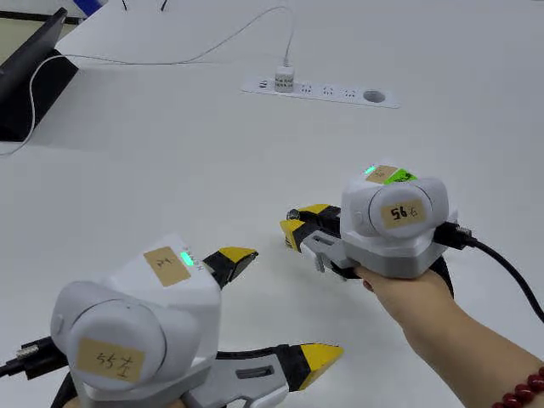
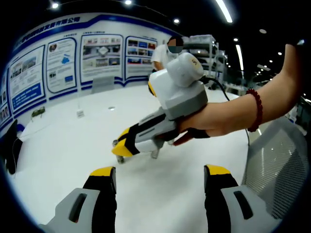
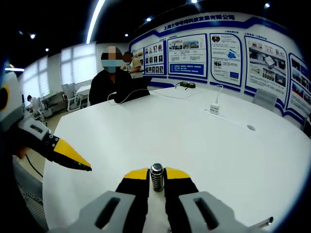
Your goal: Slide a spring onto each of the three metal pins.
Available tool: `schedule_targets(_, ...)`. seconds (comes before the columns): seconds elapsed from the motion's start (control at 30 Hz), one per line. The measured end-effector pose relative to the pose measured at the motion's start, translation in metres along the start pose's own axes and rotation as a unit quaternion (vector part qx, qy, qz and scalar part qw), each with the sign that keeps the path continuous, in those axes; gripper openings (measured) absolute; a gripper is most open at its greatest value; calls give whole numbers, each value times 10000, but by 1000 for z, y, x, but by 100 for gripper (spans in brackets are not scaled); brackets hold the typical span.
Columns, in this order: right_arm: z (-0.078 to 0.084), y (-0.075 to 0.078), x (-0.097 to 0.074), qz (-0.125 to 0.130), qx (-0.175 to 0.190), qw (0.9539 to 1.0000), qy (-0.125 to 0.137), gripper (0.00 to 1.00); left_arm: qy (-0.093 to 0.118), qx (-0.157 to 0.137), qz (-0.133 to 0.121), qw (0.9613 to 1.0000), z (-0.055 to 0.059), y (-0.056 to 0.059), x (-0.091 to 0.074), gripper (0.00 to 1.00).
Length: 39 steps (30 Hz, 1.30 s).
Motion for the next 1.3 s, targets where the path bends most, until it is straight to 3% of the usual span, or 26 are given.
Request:
schedule_targets(0.33,-15,-1,-17,47,96,9998,162,24,10,-12,-69,10000,-1,-2,-1,74)
schedule_targets(0.5,-19,0,-29,106,221,9995,175,30,-80,171,-69,9998,-1,-1,-1,72)
schedule_targets(0.77,-21,3,-52,251,210,9993,170,35,-60,343,-49,9994,-5,0,2,70)
schedule_targets(1.3,-18,16,-104,638,401,9960,478,47,-168,512,42,9985,-9,-2,27,56)
Point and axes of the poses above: the centre of the closed fingertips' face, and the gripper's own axes: x roughly forward along the fingers, y roughly to its right, z roughly out of its underside, the point moved 3 cm from there along -x, roughly backward along the fingers, and after that the axes turned 10 degrees about -z, right-handed, at the moved point
